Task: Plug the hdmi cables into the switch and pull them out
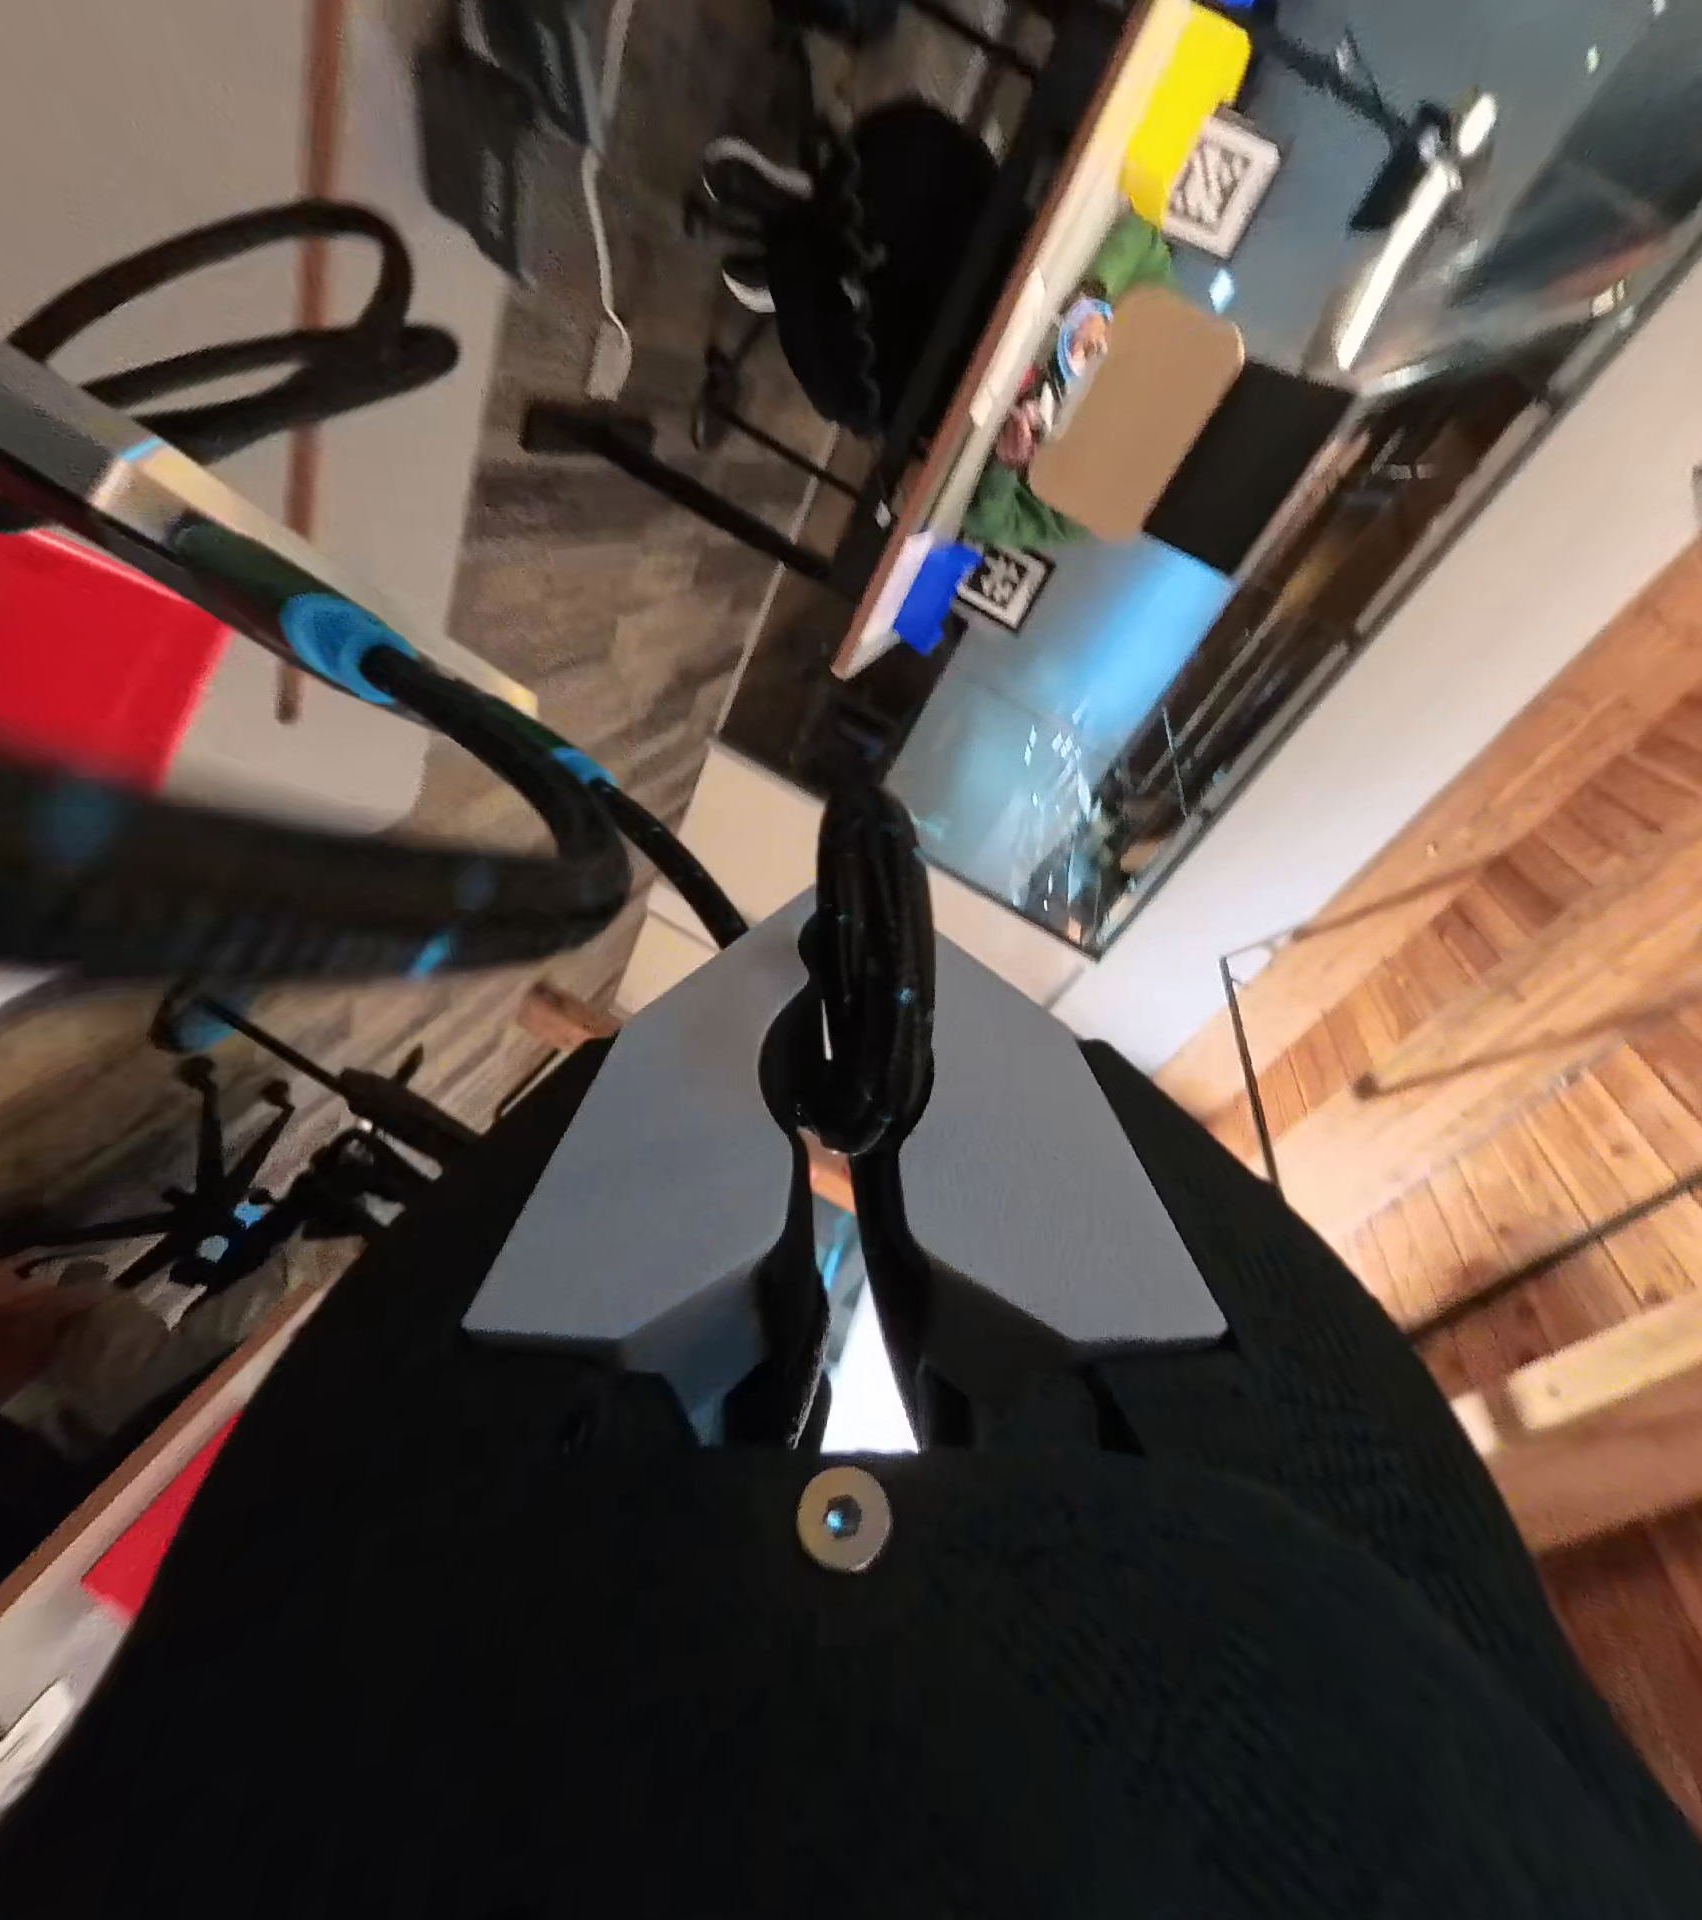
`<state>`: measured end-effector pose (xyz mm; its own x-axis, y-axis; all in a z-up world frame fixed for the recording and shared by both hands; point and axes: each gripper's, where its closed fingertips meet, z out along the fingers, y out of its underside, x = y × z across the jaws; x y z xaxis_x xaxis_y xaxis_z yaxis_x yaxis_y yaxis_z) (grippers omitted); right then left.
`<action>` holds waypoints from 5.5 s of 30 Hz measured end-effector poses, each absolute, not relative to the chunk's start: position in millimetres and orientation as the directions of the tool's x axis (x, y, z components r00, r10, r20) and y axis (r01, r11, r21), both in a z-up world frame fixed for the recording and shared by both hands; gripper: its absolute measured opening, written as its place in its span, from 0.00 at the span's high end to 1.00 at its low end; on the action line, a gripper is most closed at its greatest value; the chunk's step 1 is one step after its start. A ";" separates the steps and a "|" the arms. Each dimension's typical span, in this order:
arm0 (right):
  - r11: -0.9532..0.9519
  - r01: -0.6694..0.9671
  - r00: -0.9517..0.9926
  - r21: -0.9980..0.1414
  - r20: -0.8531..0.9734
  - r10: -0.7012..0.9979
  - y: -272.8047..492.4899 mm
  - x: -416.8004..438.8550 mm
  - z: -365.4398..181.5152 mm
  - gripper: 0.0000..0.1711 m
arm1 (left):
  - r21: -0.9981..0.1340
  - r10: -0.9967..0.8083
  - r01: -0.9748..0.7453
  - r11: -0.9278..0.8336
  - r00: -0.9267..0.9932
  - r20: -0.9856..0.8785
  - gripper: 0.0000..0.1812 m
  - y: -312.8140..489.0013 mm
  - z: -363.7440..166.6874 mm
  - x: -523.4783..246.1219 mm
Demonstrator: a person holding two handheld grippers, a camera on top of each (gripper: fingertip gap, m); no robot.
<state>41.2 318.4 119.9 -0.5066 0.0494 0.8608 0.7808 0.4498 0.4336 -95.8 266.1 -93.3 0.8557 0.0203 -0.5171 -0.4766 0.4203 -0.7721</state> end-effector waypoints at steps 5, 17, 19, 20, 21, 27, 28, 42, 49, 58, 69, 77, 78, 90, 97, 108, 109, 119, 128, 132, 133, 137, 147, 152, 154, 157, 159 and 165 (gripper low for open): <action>0.311 0.870 -0.415 0.384 0.909 0.036 348.6 74.2 189.4 1.00 | -0.735 0.026 -0.550 0.397 0.807 -0.590 0.77 278.7 -132.7 -78.0; 0.069 0.965 -0.260 0.252 0.946 0.192 430.1 144.9 195.1 1.00 | -0.790 -0.059 -0.539 0.291 0.814 -0.577 0.77 298.4 -170.3 -73.5; 0.057 0.975 -0.222 0.215 0.948 0.227 435.9 151.5 188.7 1.00 | -0.797 -0.066 -0.532 0.285 0.819 -0.570 0.77 299.5 -171.9 -73.4; 0.050 0.978 -0.208 0.202 0.947 0.245 439.0 154.9 184.0 1.00 | -0.798 -0.069 -0.532 0.283 0.819 -0.570 0.78 299.7 -172.7 -72.9; 0.045 0.981 -0.194 0.189 0.945 0.263 442.1 158.0 178.2 1.00 | -0.797 -0.077 -0.535 0.280 0.815 -0.574 0.79 299.9 -174.1 -71.8; 0.024 0.995 -0.096 0.094 0.913 0.395 461.2 174.7 124.4 1.00 | -0.797 -0.070 -0.538 0.274 0.815 -0.575 0.82 298.3 -172.3 -77.1; 0.020 0.996 -0.088 0.087 0.906 0.415 463.9 177.3 114.6 1.00 | -0.797 -0.071 -0.537 0.274 0.816 -0.574 0.82 298.0 -172.4 -77.3; -0.027 0.998 0.062 -0.056 0.849 0.525 491.9 188.6 22.5 1.00 | -0.772 -0.084 -0.576 0.269 0.784 -0.615 0.82 298.2 -180.0 -68.2; -0.110 0.985 0.170 -0.133 0.849 0.500 519.0 186.5 -14.0 1.00 | -0.741 -0.081 -0.617 0.264 0.752 -0.655 0.82 298.7 -184.6 -64.3; -0.236 0.941 0.339 -0.244 0.699 0.630 528.8 193.5 -79.2 1.00 | -0.727 -0.083 -0.634 0.265 0.736 -0.672 0.82 298.5 -186.7 -61.0; -0.459 0.788 0.613 -0.409 0.583 0.533 557.2 242.6 -137.1 1.00 | -0.701 -0.079 -0.662 0.266 0.710 -0.700 0.82 298.0 -188.0 -57.0; -0.474 0.778 0.625 -0.414 0.587 0.514 576.6 256.5 -157.4 1.00 | -0.717 -0.094 -0.646 0.262 0.723 -0.685 0.82 297.4 -188.0 -54.1; -0.474 0.780 0.622 -0.410 0.592 0.512 579.7 257.6 -160.4 1.00 | -0.741 -0.109 -0.615 0.271 0.745 -0.658 0.82 296.0 -185.4 -52.5; -0.350 0.854 0.504 -0.386 0.781 0.369 602.6 268.3 -167.1 0.66 | -0.687 -0.119 -0.672 0.275 0.686 -0.718 0.82 298.0 -193.6 -39.6; -0.186 0.865 0.501 -0.466 0.784 0.366 569.0 265.9 -148.0 0.58 | -0.713 -0.143 -0.645 0.277 0.706 -0.694 0.82 297.8 -195.4 -36.4; -0.447 0.485 0.779 -0.752 0.139 0.612 532.8 263.2 -145.4 0.58 | -0.699 -0.136 -0.657 0.282 0.694 -0.707 0.82 296.6 -194.2 -35.5; -0.459 0.469 0.789 -0.754 0.125 0.601 532.3 266.4 -143.8 0.58 | -0.694 -0.135 -0.662 0.283 0.689 -0.712 0.82 296.4 -194.4 -35.0; -0.072 0.854 0.499 -0.515 0.771 0.397 526.5 283.5 -103.7 0.52 | -0.673 -0.137 -0.681 0.289 0.667 -0.733 0.82 295.7 -195.6 -31.0; 0.196 0.773 0.457 -0.603 0.744 0.488 444.6 190.9 -108.5 0.56 | -0.684 -0.138 -0.670 0.288 0.678 -0.722 0.82 295.3 -194.6 -33.6; 0.238 0.712 0.452 -0.661 0.690 0.565 399.4 154.3 -131.7 0.57 | -0.684 -0.146 -0.677 0.272 0.673 -0.725 0.82 296.8 -201.2 -35.5; 0.243 0.683 0.464 -0.689 0.665 0.585 388.7 146.2 -135.3 0.57 | -0.684 -0.145 -0.678 0.270 0.673 -0.725 0.82 297.5 -201.6 -36.2; 0.249 0.431 0.563 -0.867 0.474 0.677 338.2 97.8 -122.4 0.60 | -0.689 -0.136 -0.665 0.289 0.684 -0.717 0.82 294.5 -193.4 -35.4; 0.333 0.033 0.536 -0.942 0.298 0.790 261.5 -24.1 -131.9 0.65 | -0.781 -0.049 -0.474 0.406 0.843 -0.536 0.85 197.3 -110.2 -61.3; 0.358 -0.019 0.519 -0.934 0.296 0.802 269.8 -67.3 -162.1 0.66 | -0.868 0.104 -0.419 0.266 0.908 -0.406 0.82 161.1 -96.1 -147.9; 0.359 -0.005 0.519 -0.933 0.304 0.799 278.5 -80.0 -175.5 0.67 | -0.898 0.180 -0.394 0.196 0.915 -0.361 0.81 152.7 -99.5 -187.7; 0.376 0.006 0.501 -0.926 0.329 0.800 289.0 -94.4 -189.3 0.67 | -0.929 0.257 -0.337 0.150 0.921 -0.293 0.79 141.1 -104.8 -230.9; 0.419 0.048 0.503 -0.907 0.385 0.774 300.9 -101.2 -199.4 0.67 | -0.934 0.302 -0.323 0.153 0.915 -0.267 0.79 134.8 -104.8 -247.4; 0.404 0.038 0.538 -0.914 0.360 0.762 346.9 -116.7 -201.1 0.67 | -0.915 0.334 -0.390 0.101 0.880 -0.338 0.80 151.3 -101.9 -265.5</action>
<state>-116.7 346.9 -201.1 0.5383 0.7621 0.3597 0.0384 0.4042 -0.9139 -265.5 151.3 -101.9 0.8797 0.3343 -0.3381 -0.3903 0.1014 -0.9151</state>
